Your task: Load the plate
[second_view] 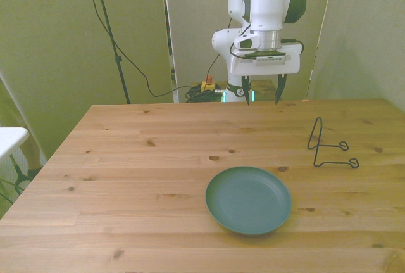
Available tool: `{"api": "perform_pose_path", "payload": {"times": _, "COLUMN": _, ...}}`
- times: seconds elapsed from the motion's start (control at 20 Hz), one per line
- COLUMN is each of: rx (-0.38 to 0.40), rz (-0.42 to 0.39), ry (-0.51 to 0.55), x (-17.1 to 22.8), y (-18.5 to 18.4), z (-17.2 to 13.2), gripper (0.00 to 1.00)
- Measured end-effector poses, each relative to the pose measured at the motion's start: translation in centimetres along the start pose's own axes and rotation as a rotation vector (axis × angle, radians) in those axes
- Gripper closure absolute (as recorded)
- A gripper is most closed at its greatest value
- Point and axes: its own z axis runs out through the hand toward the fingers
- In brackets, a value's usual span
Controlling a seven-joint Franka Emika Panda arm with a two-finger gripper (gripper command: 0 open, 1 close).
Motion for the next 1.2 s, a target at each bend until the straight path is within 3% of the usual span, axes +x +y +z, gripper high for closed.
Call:
{"api": "perform_pose_path", "payload": {"times": 0.65, "rx": 0.037, "rz": -0.004, "ry": -0.014, "x": 3.9, "y": -0.5, "z": -3.3, "gripper": 0.00}}
{"api": "perform_pose_path", "payload": {"times": 0.95, "rx": 0.052, "rz": 0.013, "ry": -0.023, "x": 10.1, "y": 0.5, "z": -3.4, "gripper": 0.00}}
{"api": "perform_pose_path", "payload": {"times": 1.2, "rx": 0.108, "rz": -0.020, "ry": -0.067, "x": 16.4, "y": 1.2, "z": -3.9, "gripper": 0.00}}
